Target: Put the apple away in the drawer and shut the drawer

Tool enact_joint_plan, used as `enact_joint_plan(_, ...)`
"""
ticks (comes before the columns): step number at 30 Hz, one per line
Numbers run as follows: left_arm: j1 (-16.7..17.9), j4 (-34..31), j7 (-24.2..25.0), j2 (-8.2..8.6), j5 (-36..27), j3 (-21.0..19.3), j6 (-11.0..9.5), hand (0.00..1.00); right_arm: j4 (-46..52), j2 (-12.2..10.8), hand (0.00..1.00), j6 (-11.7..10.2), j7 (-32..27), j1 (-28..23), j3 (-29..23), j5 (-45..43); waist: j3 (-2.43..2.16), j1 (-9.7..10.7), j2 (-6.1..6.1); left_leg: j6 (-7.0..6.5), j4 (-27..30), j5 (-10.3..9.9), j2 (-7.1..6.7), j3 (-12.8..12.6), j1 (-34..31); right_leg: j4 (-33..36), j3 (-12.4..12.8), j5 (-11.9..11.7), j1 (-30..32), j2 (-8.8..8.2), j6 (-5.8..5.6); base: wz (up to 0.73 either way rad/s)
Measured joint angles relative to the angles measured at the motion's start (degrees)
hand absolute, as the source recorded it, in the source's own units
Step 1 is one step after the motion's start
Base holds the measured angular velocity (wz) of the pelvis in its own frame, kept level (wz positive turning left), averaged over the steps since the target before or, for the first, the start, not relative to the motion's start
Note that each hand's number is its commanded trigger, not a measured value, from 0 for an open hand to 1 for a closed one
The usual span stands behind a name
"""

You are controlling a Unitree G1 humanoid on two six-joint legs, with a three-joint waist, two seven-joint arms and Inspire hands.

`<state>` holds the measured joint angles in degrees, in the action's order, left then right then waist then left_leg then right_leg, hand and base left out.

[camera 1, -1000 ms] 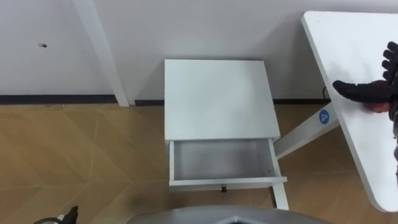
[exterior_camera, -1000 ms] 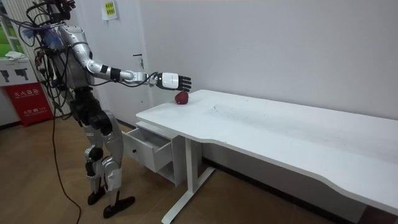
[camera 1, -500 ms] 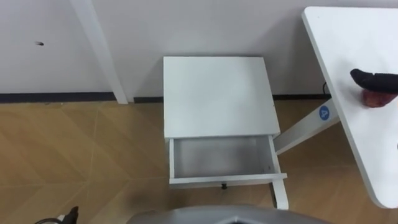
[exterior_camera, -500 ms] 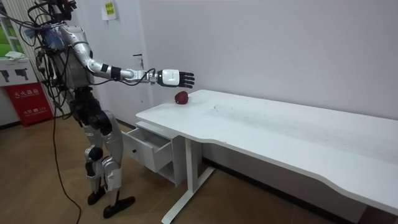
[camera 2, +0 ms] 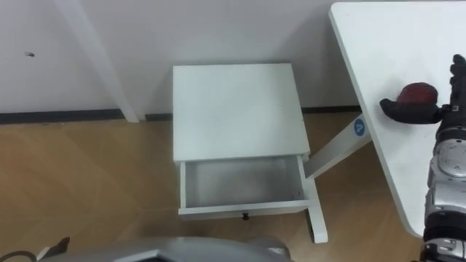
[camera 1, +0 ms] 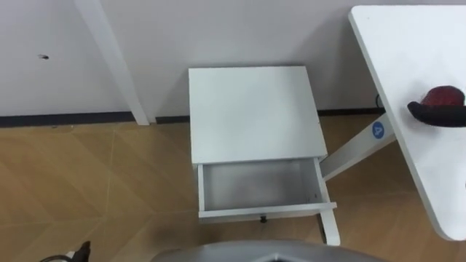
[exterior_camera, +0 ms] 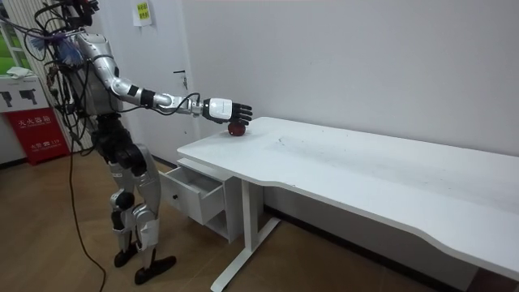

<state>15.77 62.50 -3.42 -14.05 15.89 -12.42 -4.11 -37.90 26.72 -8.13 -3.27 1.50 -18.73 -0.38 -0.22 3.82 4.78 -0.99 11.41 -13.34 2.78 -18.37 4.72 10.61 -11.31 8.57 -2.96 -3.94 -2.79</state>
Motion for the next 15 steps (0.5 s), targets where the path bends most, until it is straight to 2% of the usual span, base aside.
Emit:
enact_joint_plan(3,0.2,0.2,0.0,0.0,0.0,-0.7,0.0,0.0,-0.6,0.0,0.0,0.0,0.9,-0.6,0.0,-0.5,-0.24,-0.4,0.42,0.0,0.1,0.0,0.05,0.0,0.0,0.0,-0.1,0.0,0.0,0.04,0.0,0.0)
enact_joint_plan(8,0.3,1.1,0.1,-0.01,0.0,-0.7,0.0,0.0,-5.3,0.0,0.0,0.2,3.0,-0.6,0.0,-3.4,0.03,-1.1,0.94,0.0,0.3,0.0,0.06,0.1,-0.2,0.1,-0.2,0.0,0.0,0.02,0.0,0.0)
enact_joint_plan(15,0.0,1.9,0.4,0.0,0.1,-0.7,0.0,0.0,-6.2,0.0,0.0,0.1,4.8,-0.5,0.0,-5.4,0.08,-1.9,0.85,0.02,0.2,0.0,-0.17,0.3,-0.2,0.0,-0.1,0.0,-0.3,0.09,0.0,0.0)
